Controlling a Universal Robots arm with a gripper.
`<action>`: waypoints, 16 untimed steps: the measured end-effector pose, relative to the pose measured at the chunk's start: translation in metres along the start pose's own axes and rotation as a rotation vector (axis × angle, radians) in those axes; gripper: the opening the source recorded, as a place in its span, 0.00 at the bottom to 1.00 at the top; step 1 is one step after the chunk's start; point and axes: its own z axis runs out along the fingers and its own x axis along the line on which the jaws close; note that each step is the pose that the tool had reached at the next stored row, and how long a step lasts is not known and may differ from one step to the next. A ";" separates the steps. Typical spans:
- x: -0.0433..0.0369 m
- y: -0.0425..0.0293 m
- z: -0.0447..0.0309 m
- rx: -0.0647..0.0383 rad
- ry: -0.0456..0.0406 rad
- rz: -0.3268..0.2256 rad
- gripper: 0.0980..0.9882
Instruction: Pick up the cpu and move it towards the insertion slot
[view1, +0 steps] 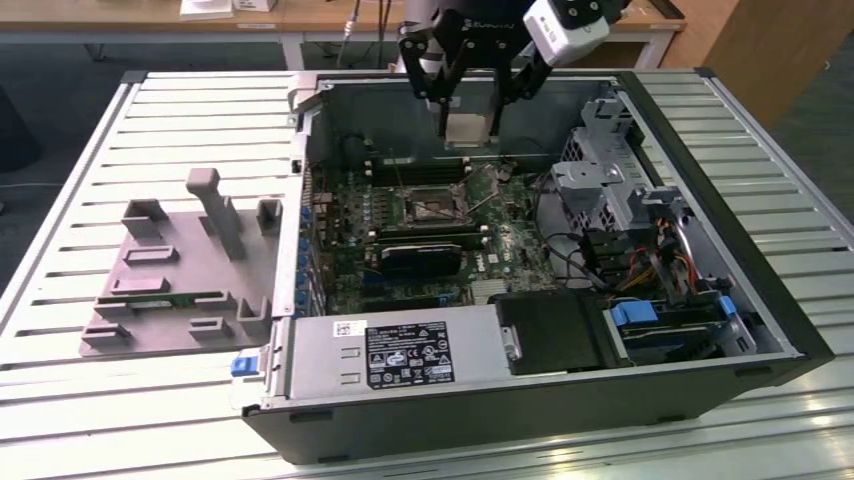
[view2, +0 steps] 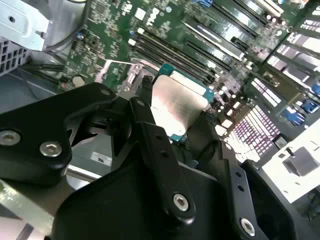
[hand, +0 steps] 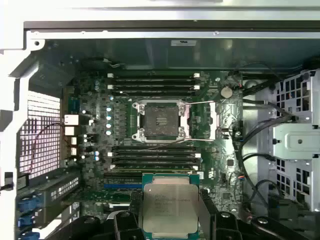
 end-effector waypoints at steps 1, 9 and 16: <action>-0.0018 0.0002 0.0001 0.000 0.0001 0.000 0.48; -0.0026 0.0134 0.0039 0.014 -0.0010 -0.001 0.48; -0.0023 0.0345 0.0059 0.014 -0.0042 -0.005 0.48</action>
